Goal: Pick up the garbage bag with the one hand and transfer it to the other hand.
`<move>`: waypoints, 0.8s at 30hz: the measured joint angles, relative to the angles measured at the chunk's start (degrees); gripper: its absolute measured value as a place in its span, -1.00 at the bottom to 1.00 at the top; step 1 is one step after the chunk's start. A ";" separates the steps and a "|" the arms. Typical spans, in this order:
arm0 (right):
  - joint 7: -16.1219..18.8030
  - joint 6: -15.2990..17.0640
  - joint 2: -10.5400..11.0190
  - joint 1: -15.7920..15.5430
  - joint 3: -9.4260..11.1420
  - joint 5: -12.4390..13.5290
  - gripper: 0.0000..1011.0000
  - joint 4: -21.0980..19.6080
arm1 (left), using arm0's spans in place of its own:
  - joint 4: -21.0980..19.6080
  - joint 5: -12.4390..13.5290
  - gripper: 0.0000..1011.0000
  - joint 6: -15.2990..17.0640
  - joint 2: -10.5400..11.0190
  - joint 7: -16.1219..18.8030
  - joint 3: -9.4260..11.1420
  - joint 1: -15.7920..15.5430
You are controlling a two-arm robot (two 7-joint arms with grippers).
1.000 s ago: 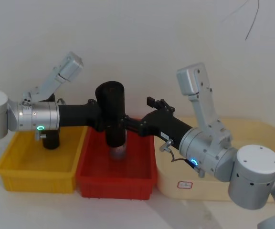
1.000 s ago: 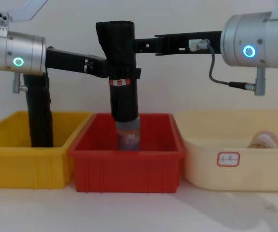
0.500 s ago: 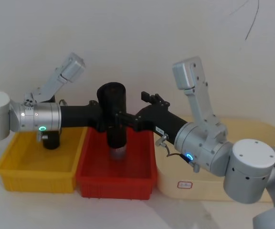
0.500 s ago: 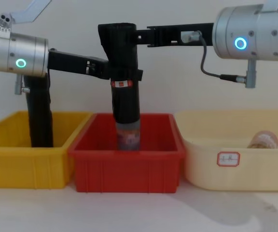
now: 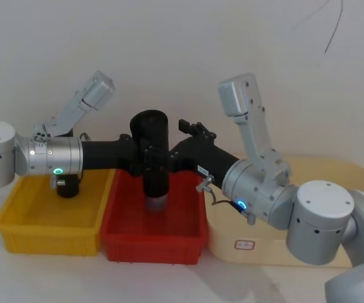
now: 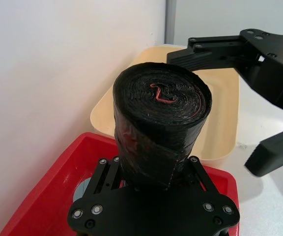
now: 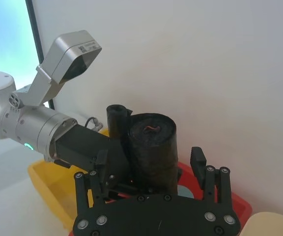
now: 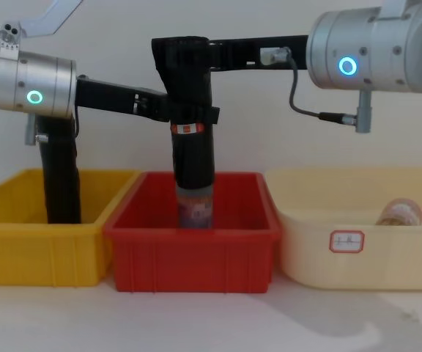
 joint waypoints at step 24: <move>-0.50 -1.75 -1.81 3.80 -1.42 0.92 0.98 5.80 | -1.95 -1.47 -0.18 0.22 0.81 -0.08 0.29 1.00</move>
